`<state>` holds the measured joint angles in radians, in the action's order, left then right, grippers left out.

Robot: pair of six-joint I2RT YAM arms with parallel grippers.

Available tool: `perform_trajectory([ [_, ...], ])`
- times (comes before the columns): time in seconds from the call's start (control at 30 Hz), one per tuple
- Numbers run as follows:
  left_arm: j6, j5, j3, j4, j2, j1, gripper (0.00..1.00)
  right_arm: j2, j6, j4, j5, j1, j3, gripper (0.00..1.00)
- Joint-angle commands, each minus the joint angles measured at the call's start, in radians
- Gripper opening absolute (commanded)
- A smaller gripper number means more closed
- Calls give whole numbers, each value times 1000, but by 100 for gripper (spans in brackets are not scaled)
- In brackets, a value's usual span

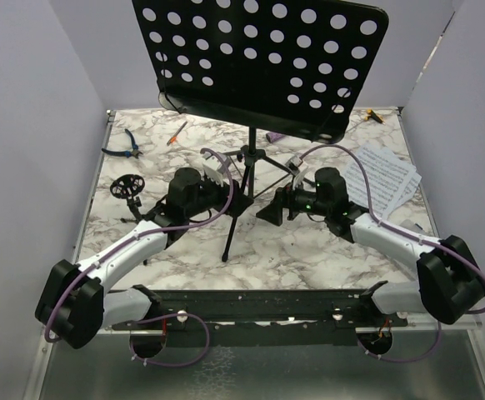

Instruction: Set up the instrument practice props

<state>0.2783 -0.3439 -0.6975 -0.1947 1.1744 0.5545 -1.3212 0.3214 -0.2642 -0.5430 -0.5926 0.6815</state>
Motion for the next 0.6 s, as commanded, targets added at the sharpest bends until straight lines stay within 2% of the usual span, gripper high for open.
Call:
perform_trajectory([
  [0.0,-9,-39,7,-5,33,21,70,-37,-16,-27,-73,55,26,85],
  [0.1,-22,-11,1,3,62,32,58,-80,-34,-13,-72,74,72,84],
  [0.2,-32,21,-13,20,86,43,54,-130,-34,-7,-66,94,115,81],
  [0.47,-51,61,-60,24,163,58,30,-256,-75,8,-48,119,230,79],
  [0.57,-51,66,-79,16,201,60,16,-290,-81,13,-51,131,272,79],
])
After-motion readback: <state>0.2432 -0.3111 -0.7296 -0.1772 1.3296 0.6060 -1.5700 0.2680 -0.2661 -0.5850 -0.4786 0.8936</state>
